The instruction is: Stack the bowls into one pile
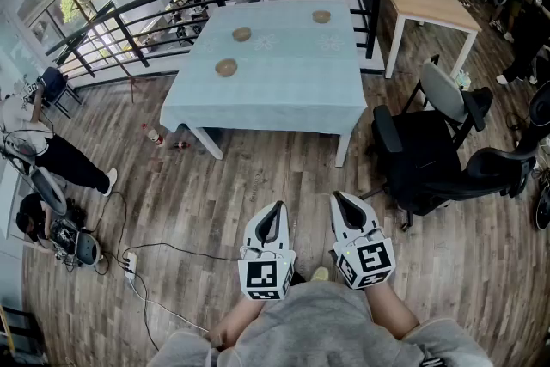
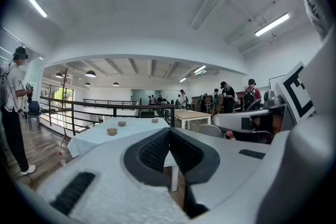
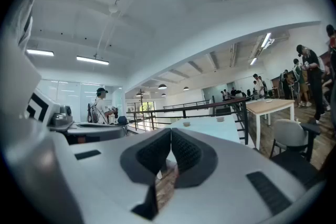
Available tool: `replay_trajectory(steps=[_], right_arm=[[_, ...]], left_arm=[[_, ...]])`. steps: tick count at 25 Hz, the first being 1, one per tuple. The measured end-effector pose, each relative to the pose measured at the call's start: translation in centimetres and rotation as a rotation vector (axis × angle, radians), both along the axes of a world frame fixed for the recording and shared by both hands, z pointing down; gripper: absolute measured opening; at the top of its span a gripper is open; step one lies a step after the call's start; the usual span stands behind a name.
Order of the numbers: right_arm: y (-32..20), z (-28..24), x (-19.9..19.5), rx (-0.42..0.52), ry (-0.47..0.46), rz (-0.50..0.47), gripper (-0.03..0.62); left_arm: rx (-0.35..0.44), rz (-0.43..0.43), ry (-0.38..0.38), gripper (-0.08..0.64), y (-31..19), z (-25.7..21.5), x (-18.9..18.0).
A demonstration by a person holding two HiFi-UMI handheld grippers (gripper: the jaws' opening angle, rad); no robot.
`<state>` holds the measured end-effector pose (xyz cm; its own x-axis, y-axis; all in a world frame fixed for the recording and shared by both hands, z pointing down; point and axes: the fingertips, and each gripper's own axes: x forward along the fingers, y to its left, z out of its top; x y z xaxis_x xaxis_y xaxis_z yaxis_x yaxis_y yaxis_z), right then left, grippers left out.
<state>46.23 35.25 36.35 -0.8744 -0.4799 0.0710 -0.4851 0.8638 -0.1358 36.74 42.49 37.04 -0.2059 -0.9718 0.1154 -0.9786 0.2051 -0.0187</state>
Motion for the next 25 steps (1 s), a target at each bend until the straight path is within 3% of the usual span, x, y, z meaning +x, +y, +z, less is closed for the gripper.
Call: replay_trajectory(steps=[9, 14, 20, 25], right_arm=[[-0.2, -1.4, -0.2, -0.001, -0.036, -0.016, 0.027], [-1.1, -2.1, 0.1, -0.045, -0.104, -0.004, 0.028], [-1.8, -1.6, -0.2, -0.097, -0.12, -0.013, 0.026], [-3.1, -2.2, -1.4, -0.071, -0.128, -0.006, 0.026]], left_arm=[[-0.028, -0.031, -0.021, 0.017, 0.4, -0.7, -0.5], [-0.037, -0.047, -0.024, 0.017, 0.4, -0.7, -0.9], [-0.029, -0.037, 0.006, 0.017, -0.9, -0.3, -1.3], [-0.013, -0.008, -0.001, 0.017, -2.8, -0.5, -2.4]])
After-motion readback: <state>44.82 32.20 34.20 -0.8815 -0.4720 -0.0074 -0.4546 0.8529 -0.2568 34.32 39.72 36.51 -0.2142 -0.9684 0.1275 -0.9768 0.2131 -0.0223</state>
